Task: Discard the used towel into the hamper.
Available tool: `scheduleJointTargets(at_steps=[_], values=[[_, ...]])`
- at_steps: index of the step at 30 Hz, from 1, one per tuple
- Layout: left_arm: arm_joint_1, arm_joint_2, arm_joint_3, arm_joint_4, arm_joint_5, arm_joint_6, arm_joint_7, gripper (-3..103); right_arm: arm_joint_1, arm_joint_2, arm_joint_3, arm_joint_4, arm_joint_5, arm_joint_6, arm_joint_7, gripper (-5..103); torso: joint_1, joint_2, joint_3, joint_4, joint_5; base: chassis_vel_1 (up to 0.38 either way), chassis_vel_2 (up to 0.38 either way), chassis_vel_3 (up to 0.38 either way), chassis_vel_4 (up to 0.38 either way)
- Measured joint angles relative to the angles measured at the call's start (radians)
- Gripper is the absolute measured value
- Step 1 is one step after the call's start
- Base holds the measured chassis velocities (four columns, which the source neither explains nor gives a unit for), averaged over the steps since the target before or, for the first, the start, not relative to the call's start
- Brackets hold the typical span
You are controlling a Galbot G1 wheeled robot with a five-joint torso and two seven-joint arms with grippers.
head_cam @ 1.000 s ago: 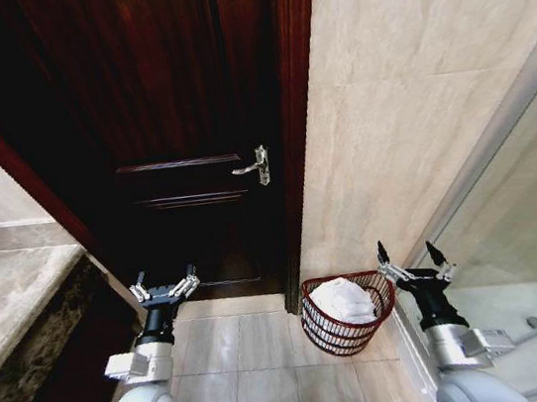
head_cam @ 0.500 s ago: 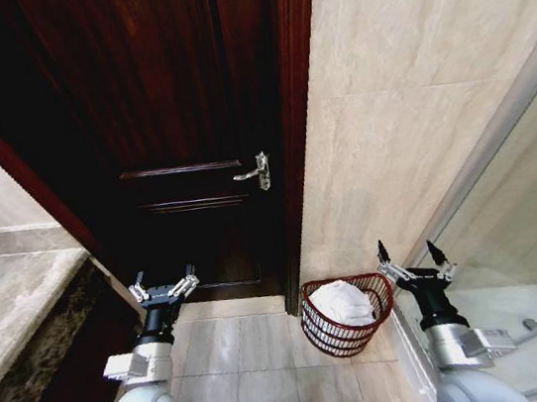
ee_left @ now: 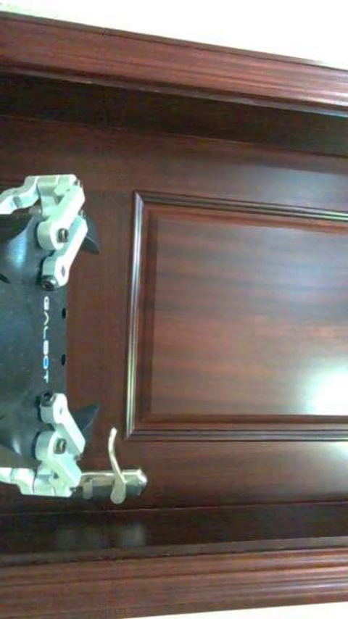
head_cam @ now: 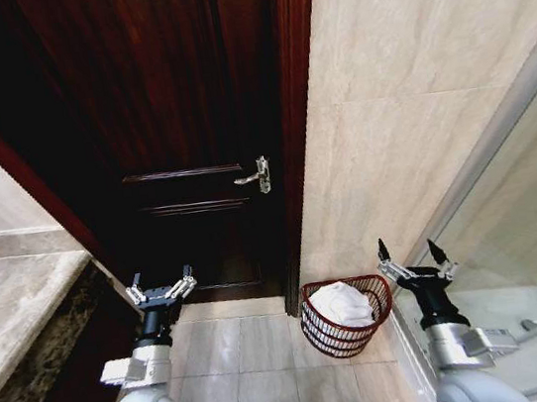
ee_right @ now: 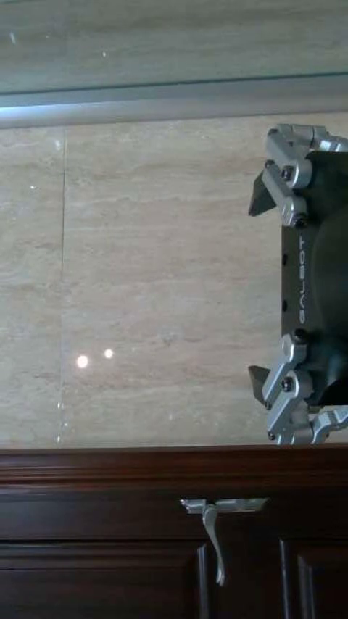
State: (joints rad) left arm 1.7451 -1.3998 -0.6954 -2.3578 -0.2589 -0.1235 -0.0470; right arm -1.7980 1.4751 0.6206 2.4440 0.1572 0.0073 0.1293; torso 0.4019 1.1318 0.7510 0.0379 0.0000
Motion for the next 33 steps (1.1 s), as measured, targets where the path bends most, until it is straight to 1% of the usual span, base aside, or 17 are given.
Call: scheduleJointTargets(at_steps=[13, 17, 33], values=[[-0.006, 0.002, 0.002, 0.009, 0.004, 0.001, 0.001, 100, -0.001, -0.001, 0.0, 0.0, -0.015, -0.012, 0.007, 100, -0.003, -0.006, -0.003, 0.0, 0.0, 0.0, 0.0, 0.0, 0.0], [-0.006, 0.003, 0.002, 0.008, 0.016, 0.01, 0.0, 100, 0.0, -0.001, -0.008, 0.0, -0.048, -0.028, 0.03, 100, -0.003, -0.007, -0.004, 0.0, 0.0, 0.0, 0.0, 0.0, 0.0], [-0.006, 0.004, 0.002, 0.007, 0.018, 0.012, -0.002, 100, 0.001, -0.001, -0.008, 0.0, -0.05, -0.029, 0.031, 100, -0.005, -0.011, -0.006, 0.0, 0.0, 0.0, 0.0, 0.0, 0.0]])
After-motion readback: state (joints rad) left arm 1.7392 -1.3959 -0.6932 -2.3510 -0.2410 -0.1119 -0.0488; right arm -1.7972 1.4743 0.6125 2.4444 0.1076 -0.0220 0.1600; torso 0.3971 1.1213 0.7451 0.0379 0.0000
